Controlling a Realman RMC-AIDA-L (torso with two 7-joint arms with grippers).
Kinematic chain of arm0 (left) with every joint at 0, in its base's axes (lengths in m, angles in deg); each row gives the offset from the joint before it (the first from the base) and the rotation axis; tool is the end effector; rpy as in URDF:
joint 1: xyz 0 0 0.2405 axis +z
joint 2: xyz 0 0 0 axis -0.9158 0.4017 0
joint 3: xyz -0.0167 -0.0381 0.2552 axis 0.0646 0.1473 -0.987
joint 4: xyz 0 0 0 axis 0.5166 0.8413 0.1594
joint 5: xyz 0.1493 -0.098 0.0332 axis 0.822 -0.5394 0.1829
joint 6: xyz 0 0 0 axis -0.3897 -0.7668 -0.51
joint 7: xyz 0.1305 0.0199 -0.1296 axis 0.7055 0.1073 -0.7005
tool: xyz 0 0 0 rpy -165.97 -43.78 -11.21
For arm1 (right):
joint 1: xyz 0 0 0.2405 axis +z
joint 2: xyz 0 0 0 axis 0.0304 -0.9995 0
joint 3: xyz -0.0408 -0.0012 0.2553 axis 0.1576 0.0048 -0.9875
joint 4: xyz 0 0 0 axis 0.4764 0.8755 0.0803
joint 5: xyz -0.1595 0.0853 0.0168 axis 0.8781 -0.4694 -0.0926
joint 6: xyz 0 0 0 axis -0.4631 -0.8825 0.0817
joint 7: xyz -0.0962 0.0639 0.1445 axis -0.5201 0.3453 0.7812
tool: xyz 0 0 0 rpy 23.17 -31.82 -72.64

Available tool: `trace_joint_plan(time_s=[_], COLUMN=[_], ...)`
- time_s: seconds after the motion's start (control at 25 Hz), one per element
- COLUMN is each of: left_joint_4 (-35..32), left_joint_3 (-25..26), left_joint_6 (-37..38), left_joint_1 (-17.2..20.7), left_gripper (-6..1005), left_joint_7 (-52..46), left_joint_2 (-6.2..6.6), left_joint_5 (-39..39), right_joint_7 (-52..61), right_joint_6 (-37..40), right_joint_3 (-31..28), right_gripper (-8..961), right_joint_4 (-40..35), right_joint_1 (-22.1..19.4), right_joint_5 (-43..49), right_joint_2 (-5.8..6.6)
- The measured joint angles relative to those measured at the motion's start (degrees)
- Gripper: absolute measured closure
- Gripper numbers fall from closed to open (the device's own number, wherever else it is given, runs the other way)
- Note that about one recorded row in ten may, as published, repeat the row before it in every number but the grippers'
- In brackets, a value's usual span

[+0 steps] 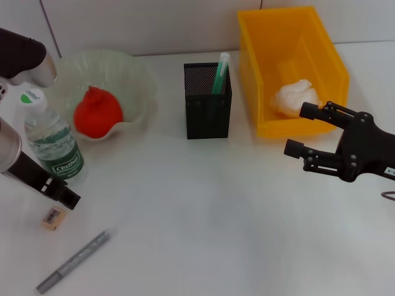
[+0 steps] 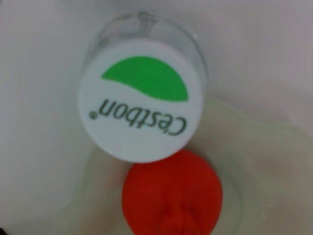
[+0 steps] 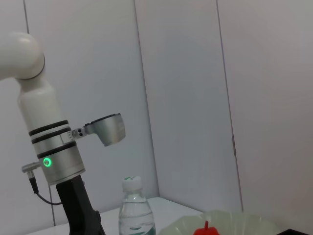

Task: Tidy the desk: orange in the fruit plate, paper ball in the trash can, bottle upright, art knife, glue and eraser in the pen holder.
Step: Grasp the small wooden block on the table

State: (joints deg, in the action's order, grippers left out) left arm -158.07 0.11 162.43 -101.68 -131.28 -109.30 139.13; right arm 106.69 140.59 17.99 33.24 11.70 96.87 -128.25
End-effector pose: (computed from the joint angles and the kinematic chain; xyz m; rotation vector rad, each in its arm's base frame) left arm -0.2325 0.3340 -0.0150 -2.2886 -1.1355 0.7098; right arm 0.2411 0.2766 0.0073 -2.4414 0.4050 1.0049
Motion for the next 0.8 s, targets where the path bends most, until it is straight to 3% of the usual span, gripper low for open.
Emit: trace_joint_plan(time_s=[0.8], left_joint_4=[-0.8], left_joint_3=[-2.4], left_joint_6=[0.2], left_joint_1=[2.8], left_gripper=[213], left_joint_7=[0.6], left_joint_2=[-0.04], left_joint_5=[-0.3], right_joint_7=[-0.1], right_joint_6=[-0.1], right_joint_3=[0.0], right_gripper=[116], right_joint_4=[0.4], right_joint_1=[0.4], right_joint_5=[0.0], right_joint_2=[0.00])
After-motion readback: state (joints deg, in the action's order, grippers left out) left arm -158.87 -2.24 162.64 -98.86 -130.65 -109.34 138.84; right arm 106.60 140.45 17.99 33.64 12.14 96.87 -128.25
